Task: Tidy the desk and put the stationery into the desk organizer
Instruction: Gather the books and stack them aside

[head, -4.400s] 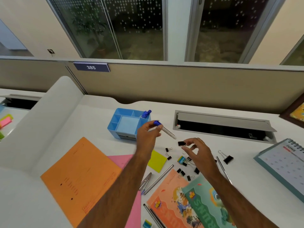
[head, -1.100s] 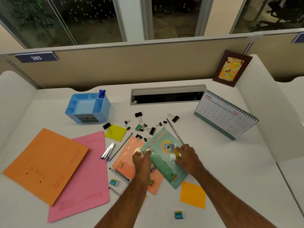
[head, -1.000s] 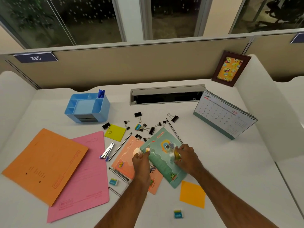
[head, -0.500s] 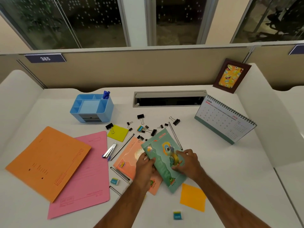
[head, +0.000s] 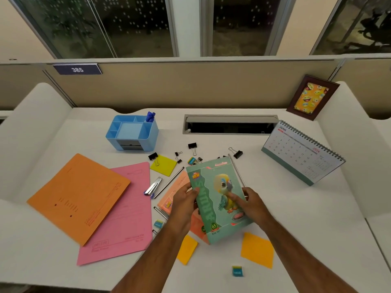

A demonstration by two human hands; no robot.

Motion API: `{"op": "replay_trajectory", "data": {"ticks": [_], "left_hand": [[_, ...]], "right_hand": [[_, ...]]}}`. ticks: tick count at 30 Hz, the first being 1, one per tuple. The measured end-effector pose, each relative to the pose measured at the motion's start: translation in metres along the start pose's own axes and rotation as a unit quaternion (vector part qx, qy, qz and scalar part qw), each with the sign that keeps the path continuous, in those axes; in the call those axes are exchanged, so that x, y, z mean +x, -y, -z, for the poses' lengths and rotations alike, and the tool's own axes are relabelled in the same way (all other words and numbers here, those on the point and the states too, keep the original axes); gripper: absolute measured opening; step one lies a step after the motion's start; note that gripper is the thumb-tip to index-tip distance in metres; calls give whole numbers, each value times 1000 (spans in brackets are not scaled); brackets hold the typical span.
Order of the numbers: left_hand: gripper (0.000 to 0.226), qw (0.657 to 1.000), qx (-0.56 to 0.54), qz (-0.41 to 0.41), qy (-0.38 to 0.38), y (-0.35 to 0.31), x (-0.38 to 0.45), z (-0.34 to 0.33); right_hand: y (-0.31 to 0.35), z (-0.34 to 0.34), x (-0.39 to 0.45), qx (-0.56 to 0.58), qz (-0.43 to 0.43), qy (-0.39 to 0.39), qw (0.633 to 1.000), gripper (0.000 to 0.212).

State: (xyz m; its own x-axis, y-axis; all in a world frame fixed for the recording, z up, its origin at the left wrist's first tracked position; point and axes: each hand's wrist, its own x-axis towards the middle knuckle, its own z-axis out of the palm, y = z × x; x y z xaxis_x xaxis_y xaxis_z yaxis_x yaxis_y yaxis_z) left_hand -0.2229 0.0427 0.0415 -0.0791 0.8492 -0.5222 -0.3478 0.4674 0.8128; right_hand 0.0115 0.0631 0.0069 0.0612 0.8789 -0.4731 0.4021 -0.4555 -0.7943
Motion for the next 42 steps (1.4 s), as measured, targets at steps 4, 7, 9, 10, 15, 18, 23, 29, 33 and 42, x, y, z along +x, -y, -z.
{"op": "replay_trajectory", "data": {"ticks": [4,7,9,10,15,18,23,29,33,42], "left_hand": [[27,999,-32,-2,27,-9,-2,7],[26,998,-46,-1,42,-12,-1,10],[27,998,-41,6,46,-11,-1,14],[27,998,-31,8,48,-10,-1,15],[31,999,19,32,34,7,-5,28],[44,995,69,59,-36,29,-8,34],[58,974,175,97,-103,64,-23,29],[51,959,183,108,-189,83,-35,12],[58,942,224,92,-231,83,-33,6],[57,907,265,125,-304,80,-30,-13]], "right_hand": [[6,0,-11,98,10,46,994,57],[4,2,-14,172,-5,88,981,53],[3,4,-16,208,-9,111,972,50],[2,5,-17,218,-9,118,969,48],[-10,14,-19,228,-19,96,969,46],[-22,20,-19,227,-22,52,972,45],[-37,32,-17,232,-28,4,972,35],[-40,42,-14,210,-34,-18,977,30],[-40,46,-13,178,-31,-15,983,29],[-34,43,-4,89,-10,37,995,22]]}}
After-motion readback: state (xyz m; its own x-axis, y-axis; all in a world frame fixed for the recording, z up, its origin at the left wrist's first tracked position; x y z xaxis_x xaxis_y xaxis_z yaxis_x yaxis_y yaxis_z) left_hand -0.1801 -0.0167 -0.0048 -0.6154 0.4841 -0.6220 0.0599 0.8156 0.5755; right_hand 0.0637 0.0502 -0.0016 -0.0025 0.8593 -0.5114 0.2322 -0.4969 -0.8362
